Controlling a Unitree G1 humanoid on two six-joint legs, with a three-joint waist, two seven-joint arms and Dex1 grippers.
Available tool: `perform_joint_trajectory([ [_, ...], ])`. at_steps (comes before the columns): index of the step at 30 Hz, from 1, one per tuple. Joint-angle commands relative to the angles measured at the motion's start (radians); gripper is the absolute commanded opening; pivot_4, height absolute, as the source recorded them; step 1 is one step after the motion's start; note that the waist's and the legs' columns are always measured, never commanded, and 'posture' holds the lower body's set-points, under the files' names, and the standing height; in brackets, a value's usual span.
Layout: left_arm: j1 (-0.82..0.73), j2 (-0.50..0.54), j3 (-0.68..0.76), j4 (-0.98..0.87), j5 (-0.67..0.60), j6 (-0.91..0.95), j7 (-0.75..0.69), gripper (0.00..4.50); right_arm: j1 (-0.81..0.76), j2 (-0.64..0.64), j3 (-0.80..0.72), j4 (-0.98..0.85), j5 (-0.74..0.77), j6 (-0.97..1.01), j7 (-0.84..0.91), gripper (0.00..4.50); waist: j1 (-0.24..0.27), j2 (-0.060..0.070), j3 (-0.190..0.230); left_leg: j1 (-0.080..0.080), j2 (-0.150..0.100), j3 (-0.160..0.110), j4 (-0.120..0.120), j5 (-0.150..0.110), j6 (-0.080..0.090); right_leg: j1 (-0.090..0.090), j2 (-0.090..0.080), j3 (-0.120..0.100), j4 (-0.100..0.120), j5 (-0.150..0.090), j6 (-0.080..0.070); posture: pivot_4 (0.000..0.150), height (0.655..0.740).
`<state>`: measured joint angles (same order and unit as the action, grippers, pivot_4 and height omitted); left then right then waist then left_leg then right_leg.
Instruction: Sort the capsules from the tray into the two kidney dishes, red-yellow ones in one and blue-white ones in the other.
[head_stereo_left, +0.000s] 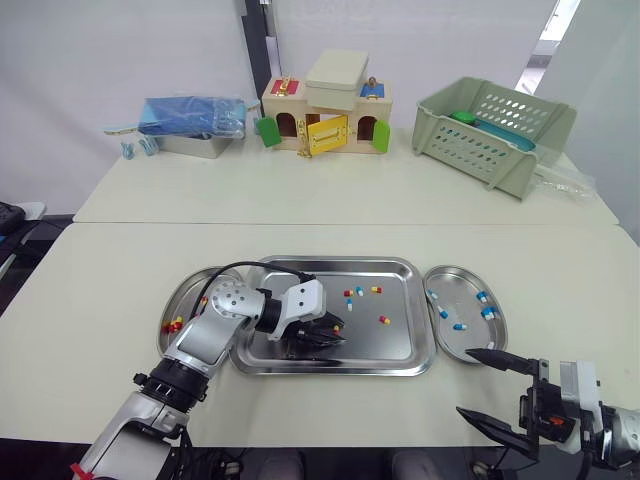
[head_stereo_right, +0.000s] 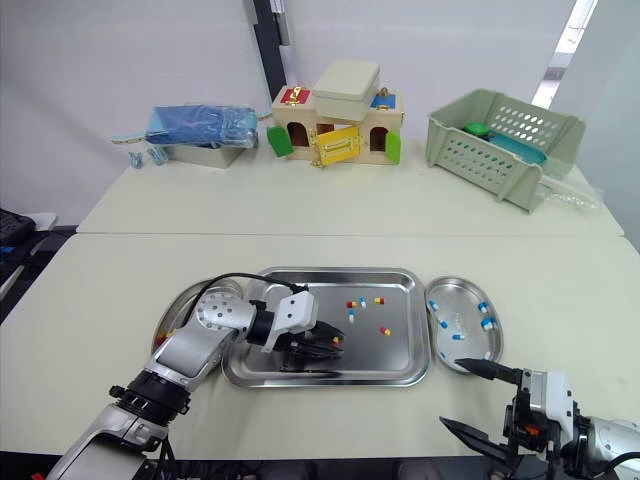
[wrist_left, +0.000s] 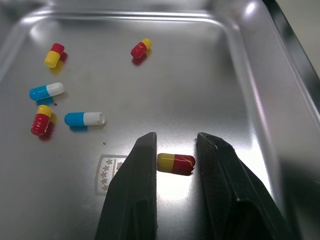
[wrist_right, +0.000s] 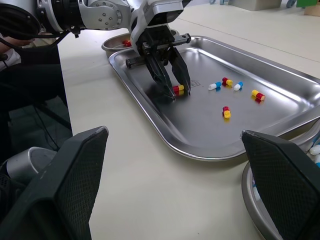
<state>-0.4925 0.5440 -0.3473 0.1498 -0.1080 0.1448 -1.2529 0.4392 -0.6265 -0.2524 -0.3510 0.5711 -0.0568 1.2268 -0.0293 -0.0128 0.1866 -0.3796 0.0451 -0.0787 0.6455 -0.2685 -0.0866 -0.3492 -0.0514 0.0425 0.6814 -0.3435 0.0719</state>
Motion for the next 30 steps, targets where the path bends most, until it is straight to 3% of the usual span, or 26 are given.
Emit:
perform_joint_trajectory([
  [1,0.006,-0.007,-0.018,-0.006,0.013,0.007,0.001,1.27,0.0,-0.011,-0.005,-0.043,0.02,-0.002,-0.001,4.5,0.0,0.0,0.0,0.0,0.0,0.0,0.0,0.0,0.0,0.0,0.0,0.0,0.0,0.0,0.0,0.15,0.74],
  [5,0.01,-0.009,-0.018,-0.007,0.013,0.005,0.001,1.27,-0.002,-0.012,-0.003,-0.044,0.018,0.0,-0.003,4.5,0.0,0.0,0.0,0.0,0.0,0.0,0.0,0.0,0.0,0.0,0.0,0.0,0.0,0.0,0.0,0.15,0.74],
  [6,0.011,-0.009,-0.018,-0.007,0.014,0.005,0.002,0.92,-0.003,-0.012,-0.002,-0.044,0.018,0.001,-0.004,4.5,0.0,0.0,0.0,0.0,0.0,0.0,0.0,0.0,0.0,0.0,0.0,0.0,0.0,0.0,0.0,0.15,0.74],
  [20,0.015,-0.008,-0.01,-0.024,0.005,0.01,0.009,0.92,-0.006,-0.009,0.008,-0.052,0.014,0.003,-0.011,4.5,0.0,0.0,0.0,0.0,0.0,0.0,0.0,0.0,0.0,0.0,0.0,0.0,0.0,0.0,0.0,0.15,0.74],
  [30,0.055,0.095,0.156,-0.32,-0.136,0.28,0.063,0.92,-0.012,-0.039,0.02,-0.075,0.034,-0.007,0.043,4.5,-0.003,0.0,0.0,0.0,0.0,-0.001,0.0,0.0,0.0,0.0,0.0,0.0,0.0,0.0,0.0,0.15,0.74],
])
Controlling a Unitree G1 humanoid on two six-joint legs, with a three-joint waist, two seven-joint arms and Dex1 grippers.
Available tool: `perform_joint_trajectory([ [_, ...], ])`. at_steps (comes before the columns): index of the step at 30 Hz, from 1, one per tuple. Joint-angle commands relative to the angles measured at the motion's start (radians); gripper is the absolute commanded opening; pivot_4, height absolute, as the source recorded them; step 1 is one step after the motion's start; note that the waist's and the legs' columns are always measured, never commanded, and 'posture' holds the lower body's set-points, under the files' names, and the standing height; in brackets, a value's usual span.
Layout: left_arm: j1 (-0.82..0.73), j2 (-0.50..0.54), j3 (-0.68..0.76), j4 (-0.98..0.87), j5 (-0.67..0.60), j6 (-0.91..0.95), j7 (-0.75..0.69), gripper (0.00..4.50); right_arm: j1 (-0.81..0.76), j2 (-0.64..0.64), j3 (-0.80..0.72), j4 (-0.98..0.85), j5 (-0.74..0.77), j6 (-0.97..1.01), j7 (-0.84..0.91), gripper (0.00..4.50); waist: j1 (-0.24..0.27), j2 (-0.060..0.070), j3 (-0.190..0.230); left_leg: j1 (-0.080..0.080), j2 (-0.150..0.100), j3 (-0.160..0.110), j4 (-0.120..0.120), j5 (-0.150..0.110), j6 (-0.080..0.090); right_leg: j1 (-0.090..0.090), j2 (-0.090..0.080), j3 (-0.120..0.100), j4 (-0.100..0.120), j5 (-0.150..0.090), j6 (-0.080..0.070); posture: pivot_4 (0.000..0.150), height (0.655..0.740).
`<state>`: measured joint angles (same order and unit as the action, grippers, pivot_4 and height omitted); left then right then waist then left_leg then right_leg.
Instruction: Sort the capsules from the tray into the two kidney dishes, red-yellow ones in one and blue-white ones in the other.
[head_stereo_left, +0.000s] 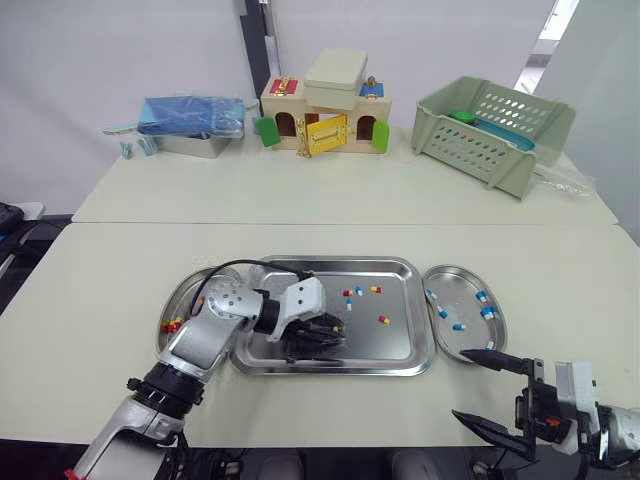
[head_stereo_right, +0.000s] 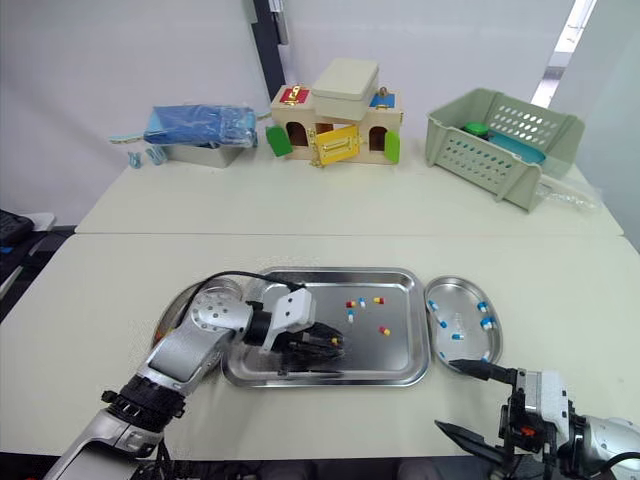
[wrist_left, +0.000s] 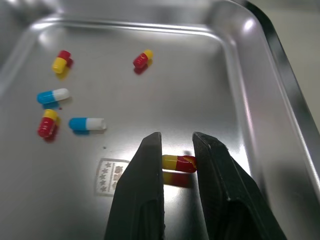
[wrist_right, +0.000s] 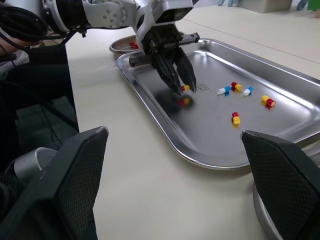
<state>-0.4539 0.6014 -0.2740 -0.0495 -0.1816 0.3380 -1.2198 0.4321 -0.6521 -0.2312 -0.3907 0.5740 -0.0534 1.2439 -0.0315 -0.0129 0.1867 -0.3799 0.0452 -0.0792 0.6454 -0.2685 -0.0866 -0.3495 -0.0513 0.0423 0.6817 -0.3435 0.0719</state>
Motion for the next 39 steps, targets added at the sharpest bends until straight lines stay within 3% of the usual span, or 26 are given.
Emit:
perform_joint_trajectory([
  [1,0.037,0.061,0.121,-0.168,-0.084,0.137,0.052,0.92,-0.012,-0.018,0.008,-0.037,0.032,-0.012,0.037,4.5,-0.001,0.0,0.0,0.0,0.0,0.0,0.0,0.0,0.0,0.0,0.0,0.0,0.0,0.0,0.0,0.15,0.74],
  [9,0.253,0.214,0.386,-0.361,-0.169,0.332,0.178,0.92,-0.107,-0.032,0.081,-0.007,0.034,-0.01,0.111,4.5,0.001,0.0,0.0,0.0,0.0,0.0,0.0,0.0,0.0,0.0,0.0,0.0,0.0,0.0,0.0,0.15,0.74],
  [17,0.454,0.246,0.618,-0.349,-0.173,0.324,0.275,0.92,-0.204,-0.03,0.115,0.068,0.036,-0.006,0.157,4.5,0.001,-0.001,0.0,0.0,0.0,0.0,0.0,0.0,0.0,0.0,0.0,0.0,0.0,0.0,0.0,0.15,0.74],
  [39,0.497,0.247,0.597,-0.262,-0.165,0.235,0.332,0.92,-0.229,-0.022,0.119,0.117,0.033,-0.014,0.152,4.5,0.003,-0.001,0.0,0.0,0.0,0.0,-0.001,0.0,0.0,-0.001,0.0,-0.001,0.0,0.0,0.0,0.15,0.74],
])
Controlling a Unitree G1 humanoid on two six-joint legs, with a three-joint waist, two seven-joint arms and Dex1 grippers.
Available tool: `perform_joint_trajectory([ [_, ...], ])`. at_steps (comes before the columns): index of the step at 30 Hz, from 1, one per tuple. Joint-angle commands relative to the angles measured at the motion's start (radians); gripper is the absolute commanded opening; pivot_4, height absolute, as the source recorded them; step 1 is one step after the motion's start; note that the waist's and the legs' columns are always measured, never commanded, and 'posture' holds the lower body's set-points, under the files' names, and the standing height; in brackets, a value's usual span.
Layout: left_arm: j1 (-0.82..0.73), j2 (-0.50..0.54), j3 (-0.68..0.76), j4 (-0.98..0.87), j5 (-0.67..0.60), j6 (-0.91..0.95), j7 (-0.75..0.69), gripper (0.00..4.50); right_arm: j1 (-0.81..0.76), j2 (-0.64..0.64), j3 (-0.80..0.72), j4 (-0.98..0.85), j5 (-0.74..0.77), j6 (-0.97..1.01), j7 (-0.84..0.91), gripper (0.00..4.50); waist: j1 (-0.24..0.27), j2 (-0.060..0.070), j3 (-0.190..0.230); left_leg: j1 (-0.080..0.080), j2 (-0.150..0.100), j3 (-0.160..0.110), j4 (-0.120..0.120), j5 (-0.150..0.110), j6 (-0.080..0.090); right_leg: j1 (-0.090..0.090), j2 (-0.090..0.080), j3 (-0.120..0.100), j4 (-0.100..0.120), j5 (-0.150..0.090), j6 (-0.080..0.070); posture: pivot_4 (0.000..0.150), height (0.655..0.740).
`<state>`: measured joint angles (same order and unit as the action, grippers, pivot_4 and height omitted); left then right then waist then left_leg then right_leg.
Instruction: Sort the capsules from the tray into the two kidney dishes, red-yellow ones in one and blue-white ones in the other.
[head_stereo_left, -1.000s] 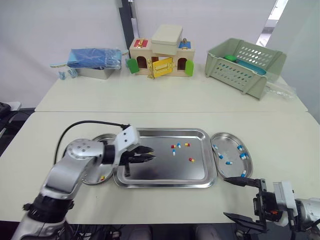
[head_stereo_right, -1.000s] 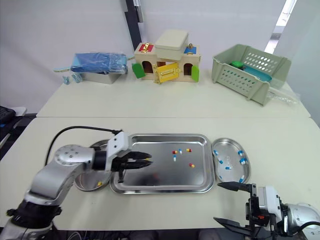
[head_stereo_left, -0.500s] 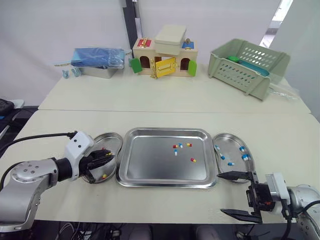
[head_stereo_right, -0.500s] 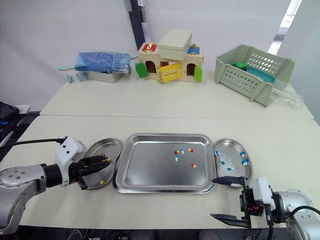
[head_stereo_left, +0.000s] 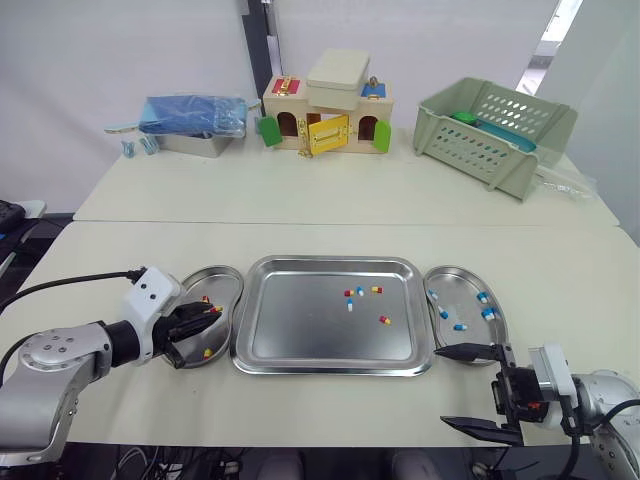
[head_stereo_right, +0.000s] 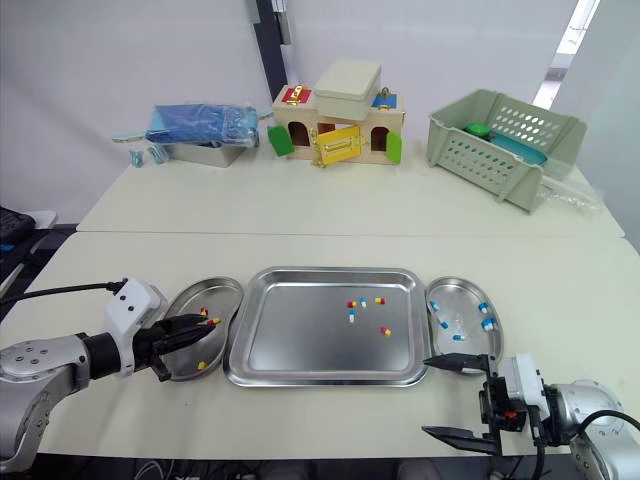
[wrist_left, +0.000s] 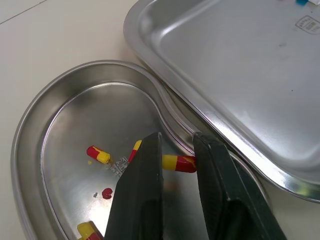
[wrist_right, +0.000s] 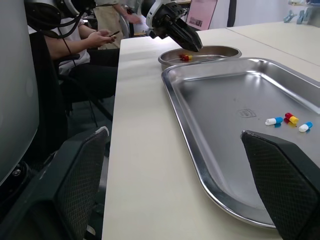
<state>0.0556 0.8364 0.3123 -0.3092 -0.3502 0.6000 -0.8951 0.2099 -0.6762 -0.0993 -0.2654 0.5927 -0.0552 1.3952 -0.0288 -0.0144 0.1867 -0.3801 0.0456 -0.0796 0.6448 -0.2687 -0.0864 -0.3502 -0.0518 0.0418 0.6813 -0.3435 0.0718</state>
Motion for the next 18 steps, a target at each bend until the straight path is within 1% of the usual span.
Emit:
perform_joint_trajectory([
  [1,-0.014,0.013,0.01,0.004,0.004,-0.032,0.008,0.92,-0.009,0.003,-0.01,-0.008,0.013,-0.012,-0.001,4.5,0.0,0.0,0.0,0.0,0.0,0.0,0.0,0.0,0.0,0.0,0.0,0.0,0.0,0.0,0.0,0.15,0.74],
  [13,-0.031,0.036,-0.002,0.032,-0.004,-0.036,-0.001,0.92,-0.012,0.009,-0.017,-0.013,0.009,-0.016,-0.015,4.5,0.0,0.0,0.0,0.0,0.0,0.0,0.0,0.0,0.0,0.0,0.0,0.0,0.0,0.0,0.0,0.15,0.74],
  [16,-0.031,0.049,-0.002,0.029,-0.01,-0.025,-0.006,1.5,-0.006,0.009,-0.018,-0.019,0.011,-0.014,-0.022,4.5,0.0,0.0,0.0,0.0,0.0,0.0,0.0,0.0,0.0,0.0,0.0,0.0,0.0,0.0,0.0,0.15,0.74],
  [18,-0.036,0.058,0.001,0.027,-0.014,-0.017,-0.009,2.13,-0.006,0.009,-0.017,-0.018,0.012,-0.015,-0.022,4.5,0.0,0.0,0.0,0.0,0.0,0.0,0.0,0.0,0.0,0.0,0.0,0.0,0.0,0.0,0.0,0.15,0.74],
])
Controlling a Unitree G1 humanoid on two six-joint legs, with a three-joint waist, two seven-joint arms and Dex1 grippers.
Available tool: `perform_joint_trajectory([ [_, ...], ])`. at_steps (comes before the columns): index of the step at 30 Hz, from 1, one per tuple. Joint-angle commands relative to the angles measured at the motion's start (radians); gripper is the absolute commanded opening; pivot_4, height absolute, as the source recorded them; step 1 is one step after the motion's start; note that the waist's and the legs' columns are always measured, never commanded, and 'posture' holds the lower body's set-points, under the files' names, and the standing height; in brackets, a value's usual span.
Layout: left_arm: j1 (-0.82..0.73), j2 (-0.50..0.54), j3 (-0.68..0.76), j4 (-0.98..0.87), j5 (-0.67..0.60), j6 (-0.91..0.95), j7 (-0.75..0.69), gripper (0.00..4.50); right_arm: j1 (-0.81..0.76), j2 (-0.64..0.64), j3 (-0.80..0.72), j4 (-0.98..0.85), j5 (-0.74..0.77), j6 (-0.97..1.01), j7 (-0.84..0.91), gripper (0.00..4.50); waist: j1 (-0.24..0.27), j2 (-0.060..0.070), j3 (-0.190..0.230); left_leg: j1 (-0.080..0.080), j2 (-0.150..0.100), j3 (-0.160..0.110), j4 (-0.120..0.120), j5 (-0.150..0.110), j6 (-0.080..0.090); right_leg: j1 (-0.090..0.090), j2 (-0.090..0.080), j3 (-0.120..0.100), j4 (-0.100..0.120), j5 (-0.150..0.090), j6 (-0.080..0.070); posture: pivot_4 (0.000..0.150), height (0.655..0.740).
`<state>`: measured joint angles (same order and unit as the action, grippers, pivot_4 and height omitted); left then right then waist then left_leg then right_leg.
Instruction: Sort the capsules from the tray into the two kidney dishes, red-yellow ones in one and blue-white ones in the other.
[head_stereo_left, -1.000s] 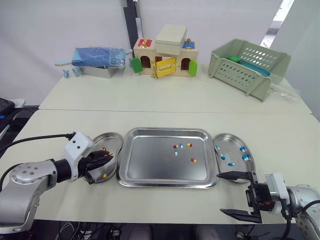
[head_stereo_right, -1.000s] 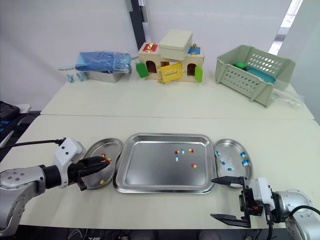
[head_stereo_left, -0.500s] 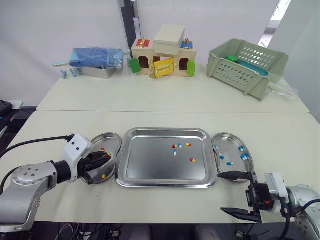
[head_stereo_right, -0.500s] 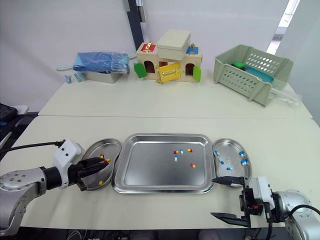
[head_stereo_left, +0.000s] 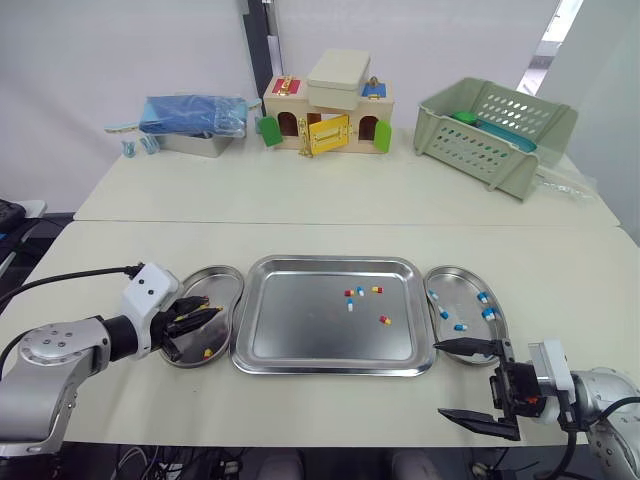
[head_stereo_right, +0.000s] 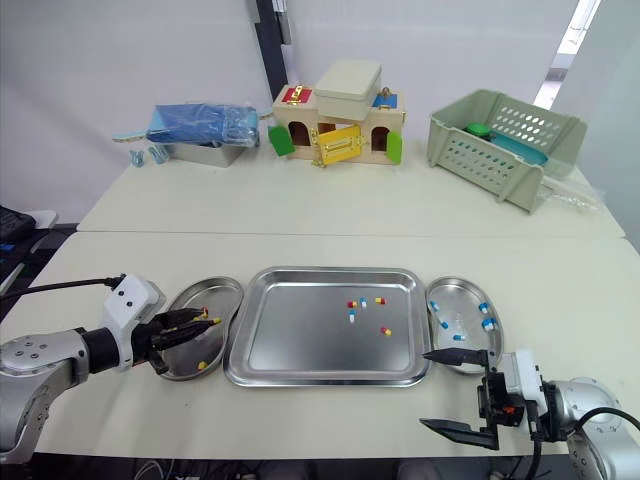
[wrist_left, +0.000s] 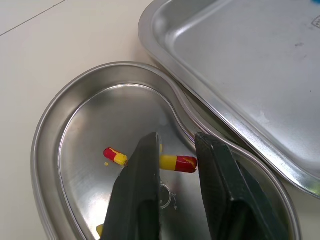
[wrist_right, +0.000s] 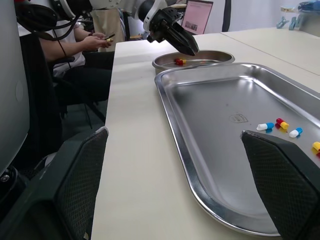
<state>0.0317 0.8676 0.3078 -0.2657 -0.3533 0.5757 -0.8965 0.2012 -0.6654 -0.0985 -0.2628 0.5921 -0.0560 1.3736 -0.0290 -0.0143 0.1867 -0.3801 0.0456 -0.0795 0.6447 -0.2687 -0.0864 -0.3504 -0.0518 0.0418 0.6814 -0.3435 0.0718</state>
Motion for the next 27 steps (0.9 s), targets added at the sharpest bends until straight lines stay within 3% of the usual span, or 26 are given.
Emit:
perform_joint_trajectory([
  [1,-0.013,0.03,0.008,-0.017,-0.012,0.011,-0.008,2.43,0.001,-0.002,-0.016,-0.019,0.013,-0.014,0.0,4.5,0.0,0.0,0.0,0.0,0.0,0.0,0.0,0.0,0.0,0.0,0.0,0.0,0.0,0.0,0.0,0.15,0.74],
  [8,-0.015,0.036,0.013,-0.02,-0.01,0.019,-0.009,4.47,-0.021,-0.003,-0.01,-0.005,0.011,-0.01,0.004,4.5,0.0,0.0,0.0,0.0,0.0,0.0,0.0,0.0,0.0,0.0,0.0,0.0,0.0,0.0,0.0,0.15,0.74],
  [18,-0.019,0.051,0.049,-0.026,-0.024,0.04,-0.005,4.47,-0.027,-0.008,-0.018,-0.005,0.017,-0.006,0.006,4.5,0.0,0.0,0.0,0.0,0.0,0.0,0.0,0.0,0.0,0.0,0.0,0.0,0.0,0.0,0.0,0.15,0.74],
  [27,0.001,0.126,0.274,-0.022,-0.143,0.149,-0.053,4.47,-0.009,-0.113,-0.169,-0.009,0.056,0.08,-0.039,4.5,-0.001,0.0,0.0,0.0,0.0,0.0,0.0,0.0,0.0,0.0,0.0,0.0,0.0,0.0,0.0,0.15,0.74],
])
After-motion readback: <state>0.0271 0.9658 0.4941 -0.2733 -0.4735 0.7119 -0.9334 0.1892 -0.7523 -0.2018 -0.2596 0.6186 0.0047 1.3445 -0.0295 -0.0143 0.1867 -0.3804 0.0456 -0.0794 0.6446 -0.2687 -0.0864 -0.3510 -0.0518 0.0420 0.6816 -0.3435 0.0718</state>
